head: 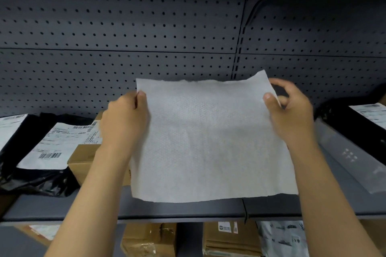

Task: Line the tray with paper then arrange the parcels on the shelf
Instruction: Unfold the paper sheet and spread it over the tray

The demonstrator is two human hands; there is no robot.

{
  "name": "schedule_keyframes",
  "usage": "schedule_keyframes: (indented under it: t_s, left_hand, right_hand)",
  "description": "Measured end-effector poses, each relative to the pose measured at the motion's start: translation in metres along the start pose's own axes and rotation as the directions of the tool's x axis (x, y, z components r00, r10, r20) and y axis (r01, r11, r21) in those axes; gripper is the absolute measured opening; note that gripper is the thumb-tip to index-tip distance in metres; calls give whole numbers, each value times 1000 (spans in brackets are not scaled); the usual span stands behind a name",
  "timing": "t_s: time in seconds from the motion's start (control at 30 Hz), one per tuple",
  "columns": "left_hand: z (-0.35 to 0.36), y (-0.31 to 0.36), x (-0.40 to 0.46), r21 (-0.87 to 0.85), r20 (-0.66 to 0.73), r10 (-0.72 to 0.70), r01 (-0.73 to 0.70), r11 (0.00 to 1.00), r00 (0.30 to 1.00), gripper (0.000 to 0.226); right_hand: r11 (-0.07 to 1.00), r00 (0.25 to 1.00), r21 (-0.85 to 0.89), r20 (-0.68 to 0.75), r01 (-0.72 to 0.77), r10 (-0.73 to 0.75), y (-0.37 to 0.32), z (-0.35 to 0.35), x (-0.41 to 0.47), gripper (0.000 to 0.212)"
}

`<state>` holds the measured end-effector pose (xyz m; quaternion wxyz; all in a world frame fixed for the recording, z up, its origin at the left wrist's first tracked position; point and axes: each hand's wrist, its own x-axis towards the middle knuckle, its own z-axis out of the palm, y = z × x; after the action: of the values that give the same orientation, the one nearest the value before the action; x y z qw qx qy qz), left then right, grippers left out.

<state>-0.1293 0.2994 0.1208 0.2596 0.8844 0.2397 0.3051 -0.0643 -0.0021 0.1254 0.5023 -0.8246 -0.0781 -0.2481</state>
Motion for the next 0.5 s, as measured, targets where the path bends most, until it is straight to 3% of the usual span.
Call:
schedule_keyframes:
  t_s: [0.13, 0.33, 0.5]
  left_hand:
    - [35, -16, 8, 169, 8, 33, -34, 985, 999, 39]
    - [79, -22, 14, 338, 205, 24, -94, 936, 979, 42]
    - [93, -25, 13, 426, 225, 35, -131, 895, 974, 34]
  right_hand:
    - [995, 995, -86, 81, -53, 60, 40, 34, 7, 36]
    - [950, 962, -284, 196, -133, 193, 95, 70, 13, 38]
    - [914, 946, -375, 208, -157, 248, 114, 75, 11, 40]
